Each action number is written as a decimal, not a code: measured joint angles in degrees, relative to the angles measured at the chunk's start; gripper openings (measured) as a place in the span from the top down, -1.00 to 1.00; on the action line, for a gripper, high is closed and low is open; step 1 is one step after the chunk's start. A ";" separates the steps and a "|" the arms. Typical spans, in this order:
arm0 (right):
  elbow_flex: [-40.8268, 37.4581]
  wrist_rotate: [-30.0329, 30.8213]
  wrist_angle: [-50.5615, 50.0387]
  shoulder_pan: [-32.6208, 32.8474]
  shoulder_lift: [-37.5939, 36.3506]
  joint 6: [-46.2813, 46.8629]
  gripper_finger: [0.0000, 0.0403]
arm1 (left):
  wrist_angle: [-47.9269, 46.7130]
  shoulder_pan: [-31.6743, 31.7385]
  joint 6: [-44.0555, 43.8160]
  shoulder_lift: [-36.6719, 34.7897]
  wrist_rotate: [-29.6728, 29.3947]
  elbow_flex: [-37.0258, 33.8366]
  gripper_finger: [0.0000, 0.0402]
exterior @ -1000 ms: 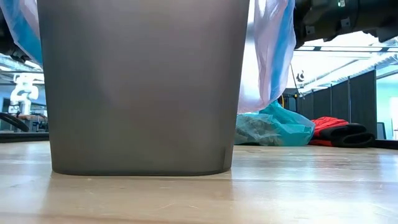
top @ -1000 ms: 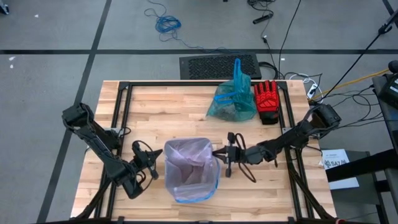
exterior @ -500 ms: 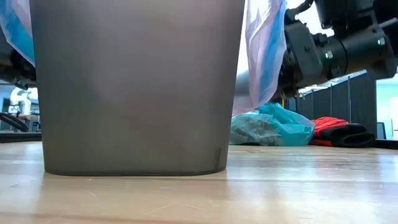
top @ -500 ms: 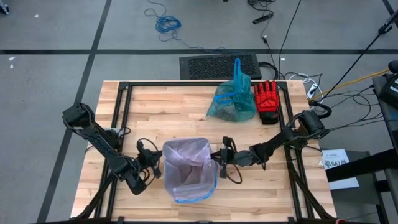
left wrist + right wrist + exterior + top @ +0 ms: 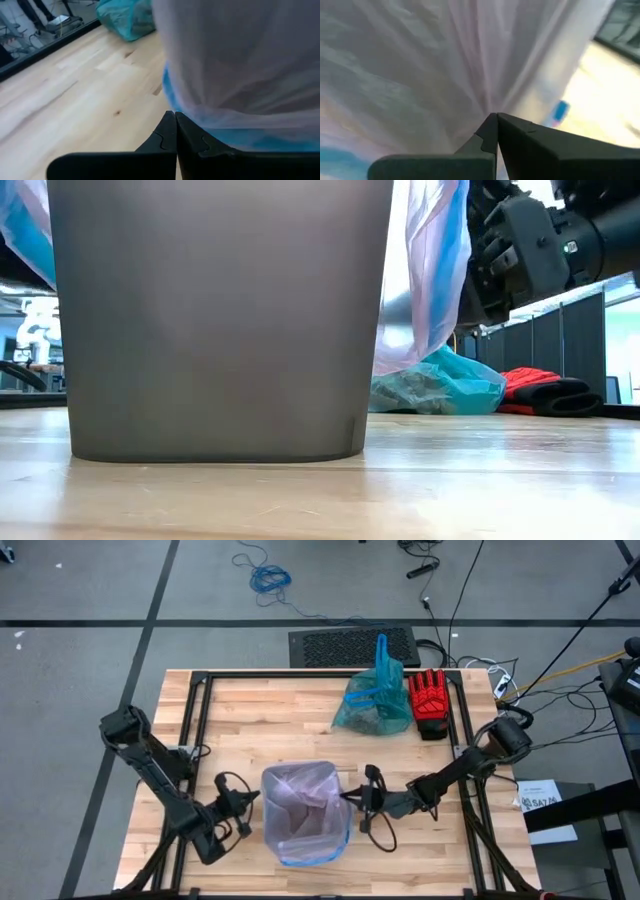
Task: Place trash/remove bag and relplace
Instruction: Insert the pink trash bag into the black trash bin
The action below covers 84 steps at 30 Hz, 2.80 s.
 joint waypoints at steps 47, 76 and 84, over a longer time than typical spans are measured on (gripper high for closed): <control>2.68 6.99 -4.51 6.19 -22.03 -37.48 1.00 | 16.41 2.08 3.33 4.86 -8.36 -3.77 1.00; 67.69 -25.10 -82.77 -10.39 7.08 -59.05 1.00 | 41.57 15.86 39.23 3.39 -6.54 -3.69 1.00; 68.20 -27.49 -87.89 -12.57 12.34 -51.06 1.00 | 41.89 16.00 39.16 3.39 -5.43 -3.69 1.00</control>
